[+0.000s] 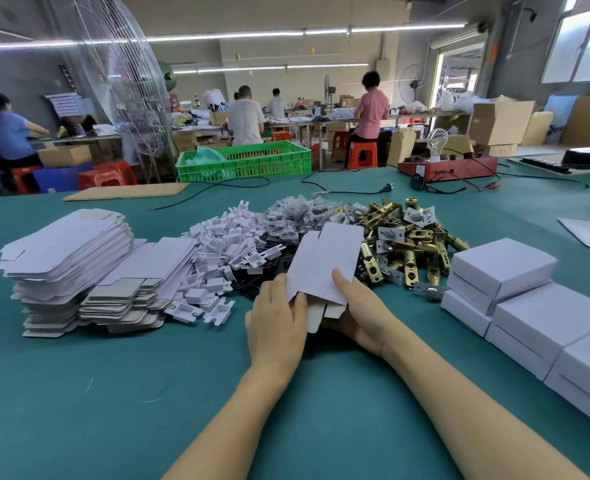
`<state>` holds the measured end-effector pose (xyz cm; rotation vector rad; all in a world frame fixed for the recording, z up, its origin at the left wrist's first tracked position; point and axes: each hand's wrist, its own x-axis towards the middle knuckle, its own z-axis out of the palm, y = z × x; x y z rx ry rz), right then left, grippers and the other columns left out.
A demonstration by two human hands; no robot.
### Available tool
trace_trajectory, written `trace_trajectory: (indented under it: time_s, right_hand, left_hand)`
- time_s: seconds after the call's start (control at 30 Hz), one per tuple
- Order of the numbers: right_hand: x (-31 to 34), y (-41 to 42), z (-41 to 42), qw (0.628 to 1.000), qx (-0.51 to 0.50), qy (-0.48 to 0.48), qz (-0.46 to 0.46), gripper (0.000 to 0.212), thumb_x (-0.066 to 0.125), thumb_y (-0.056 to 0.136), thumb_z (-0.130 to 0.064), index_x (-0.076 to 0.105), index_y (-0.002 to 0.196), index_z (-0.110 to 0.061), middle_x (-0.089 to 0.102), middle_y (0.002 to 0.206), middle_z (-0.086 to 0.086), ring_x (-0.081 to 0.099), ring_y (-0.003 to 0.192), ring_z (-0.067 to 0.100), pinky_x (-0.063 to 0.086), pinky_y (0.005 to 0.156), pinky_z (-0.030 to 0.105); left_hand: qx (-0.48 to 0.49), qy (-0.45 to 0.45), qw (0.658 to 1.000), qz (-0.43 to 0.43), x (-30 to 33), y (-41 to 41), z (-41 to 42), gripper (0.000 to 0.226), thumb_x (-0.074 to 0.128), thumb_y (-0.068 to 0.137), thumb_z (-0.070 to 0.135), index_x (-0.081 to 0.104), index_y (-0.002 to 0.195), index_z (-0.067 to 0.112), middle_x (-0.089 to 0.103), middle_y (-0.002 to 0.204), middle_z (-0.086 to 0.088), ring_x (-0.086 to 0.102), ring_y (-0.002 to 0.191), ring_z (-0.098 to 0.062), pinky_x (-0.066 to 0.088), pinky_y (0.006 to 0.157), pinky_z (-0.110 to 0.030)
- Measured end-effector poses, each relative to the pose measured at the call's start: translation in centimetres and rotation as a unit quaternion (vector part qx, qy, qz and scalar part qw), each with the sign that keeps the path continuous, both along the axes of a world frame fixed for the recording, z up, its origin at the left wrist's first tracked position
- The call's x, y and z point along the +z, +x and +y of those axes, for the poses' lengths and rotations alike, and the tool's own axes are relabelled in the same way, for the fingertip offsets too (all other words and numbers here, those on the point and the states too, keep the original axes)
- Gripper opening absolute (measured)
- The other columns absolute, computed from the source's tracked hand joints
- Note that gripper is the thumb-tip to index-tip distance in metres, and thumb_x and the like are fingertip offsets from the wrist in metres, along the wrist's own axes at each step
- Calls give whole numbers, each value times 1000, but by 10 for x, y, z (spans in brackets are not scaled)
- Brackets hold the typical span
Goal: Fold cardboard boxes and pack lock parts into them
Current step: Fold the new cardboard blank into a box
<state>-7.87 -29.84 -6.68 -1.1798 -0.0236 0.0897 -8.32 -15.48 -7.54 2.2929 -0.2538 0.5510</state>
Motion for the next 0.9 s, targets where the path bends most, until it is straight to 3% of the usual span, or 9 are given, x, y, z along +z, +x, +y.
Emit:
trace_trajectory:
  time_s: [0.13, 0.27, 0.33, 0.47, 0.57, 0.67, 0.8, 0.9]
  right_hand:
    - [-2, -1, 6, 996, -37, -85, -18, 37, 41, 99, -45, 47, 131, -27, 69, 112, -5, 69, 93, 10, 55, 68, 25]
    - [-2, -2, 13, 987, -61, -138, -51, 52, 43, 97, -47, 32, 143, -25, 56, 133, -2, 56, 119, 14, 46, 101, 35]
    - [-2, -3, 17, 991, -56, -109, -52, 60, 48, 95, -46, 28, 146, -23, 55, 135, -2, 56, 120, 14, 46, 103, 36]
    - [4, -8, 20, 996, -33, -65, -45, 70, 61, 75, -54, 37, 136, -29, 62, 124, -8, 65, 104, 4, 54, 79, 20]
    - [6, -8, 17, 992, -56, -96, -63, 67, 65, 71, -55, 44, 129, -30, 61, 125, -8, 61, 110, 6, 50, 86, 22]
    - [6, -7, 10, 989, -71, -109, -70, 68, 70, 71, -52, 48, 129, -24, 64, 123, -2, 62, 111, 13, 51, 95, 33]
    - [5, -6, 1, 986, -66, -133, -82, 69, 76, 69, -51, 49, 127, -23, 66, 120, -1, 65, 107, 16, 52, 93, 37]
    - [6, -9, 2, 973, -58, -202, -94, 63, 74, 72, -53, 48, 124, -28, 65, 118, -6, 65, 105, 11, 53, 89, 32]
  left_hand:
    - [5, 9, 1000, 15, 0, 1, 0, 42, 46, 101, 28, 45, 139, 11, 52, 127, -4, 49, 117, -25, 33, 93, -39]
    - [-13, -11, 1000, 25, 0, 2, 1, 38, 47, 100, 25, 51, 135, 10, 57, 124, -5, 51, 116, -26, 35, 95, -38]
    - [-24, -38, 999, 16, 0, 1, 1, 33, 48, 100, 21, 56, 130, 10, 61, 123, -5, 54, 114, -25, 39, 95, -38]
    - [-47, -76, 996, -6, 2, -2, 1, 27, 47, 100, 20, 63, 122, 16, 68, 113, 2, 60, 103, -20, 42, 82, -30]
    - [-59, -104, 993, -16, 4, -6, 1, 24, 48, 101, 20, 66, 117, 21, 67, 94, 12, 61, 88, -14, 40, 69, -21]
    - [-80, -159, 983, 36, 6, -7, 1, 22, 54, 98, 19, 67, 115, 23, 68, 84, 17, 59, 79, -3, 41, 66, -9]
    - [-130, -269, 946, 123, 11, -9, 2, 38, 53, 81, 40, 69, 111, 22, 74, 90, 11, 65, 85, -5, 51, 80, -28]
    - [-120, -266, 947, 134, 15, -6, 3, 59, 51, 72, 68, 67, 112, 28, 72, 85, 18, 65, 83, 1, 51, 82, -28]
